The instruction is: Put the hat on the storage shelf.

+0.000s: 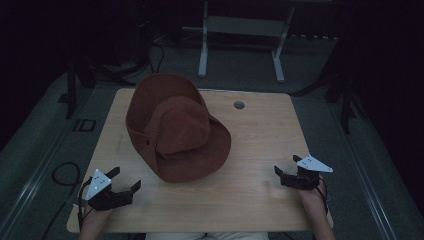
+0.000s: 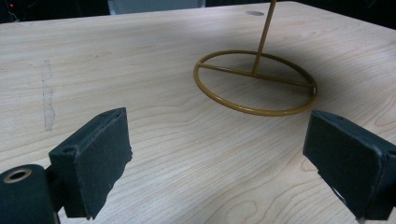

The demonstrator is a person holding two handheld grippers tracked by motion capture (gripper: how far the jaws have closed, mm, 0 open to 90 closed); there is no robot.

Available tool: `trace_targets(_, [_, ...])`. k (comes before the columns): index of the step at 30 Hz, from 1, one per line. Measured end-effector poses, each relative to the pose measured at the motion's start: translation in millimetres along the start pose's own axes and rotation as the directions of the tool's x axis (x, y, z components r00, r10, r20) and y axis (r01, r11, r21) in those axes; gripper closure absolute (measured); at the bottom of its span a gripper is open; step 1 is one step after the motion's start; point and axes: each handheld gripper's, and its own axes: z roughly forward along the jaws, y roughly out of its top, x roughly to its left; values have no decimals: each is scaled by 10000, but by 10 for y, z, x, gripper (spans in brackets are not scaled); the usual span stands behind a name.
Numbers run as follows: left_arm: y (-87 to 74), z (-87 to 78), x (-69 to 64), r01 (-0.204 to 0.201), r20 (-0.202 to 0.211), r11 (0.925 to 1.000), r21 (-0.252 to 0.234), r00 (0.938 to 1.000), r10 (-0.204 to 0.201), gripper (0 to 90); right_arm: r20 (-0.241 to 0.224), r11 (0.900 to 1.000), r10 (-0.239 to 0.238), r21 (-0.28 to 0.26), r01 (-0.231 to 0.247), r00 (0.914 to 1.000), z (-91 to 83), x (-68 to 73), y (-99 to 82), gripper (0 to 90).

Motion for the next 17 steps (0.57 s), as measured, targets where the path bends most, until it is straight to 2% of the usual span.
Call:
trace_targets(4, [-2,-4,-1,-41,-100,10000,-6,9999,40,81,527,9998,-60,181,51,9986,13,-19,-55,120])
trace_targets(6, [-4,-9,-2,-83,-191,10000,-18,9998,82,81,857,9999,-138,103,130,9962,7,-17,-57,120])
trace_targets(9, [-7,-22,6,-66,-277,10000,-61,9996,64,81,1428,9995,-310,122,295,9893,6,-30,-70,121])
trace_targets(13, [-12,-32,11,-58,-313,9999,-85,9995,56,80,1588,10000,85,27,-91,9873,1,-75,-80,123])
trace_targets(17, [-13,-29,10,-52,-314,10000,-78,9995,49,81,1463,10000,32,51,-40,9892,4,-71,-81,129])
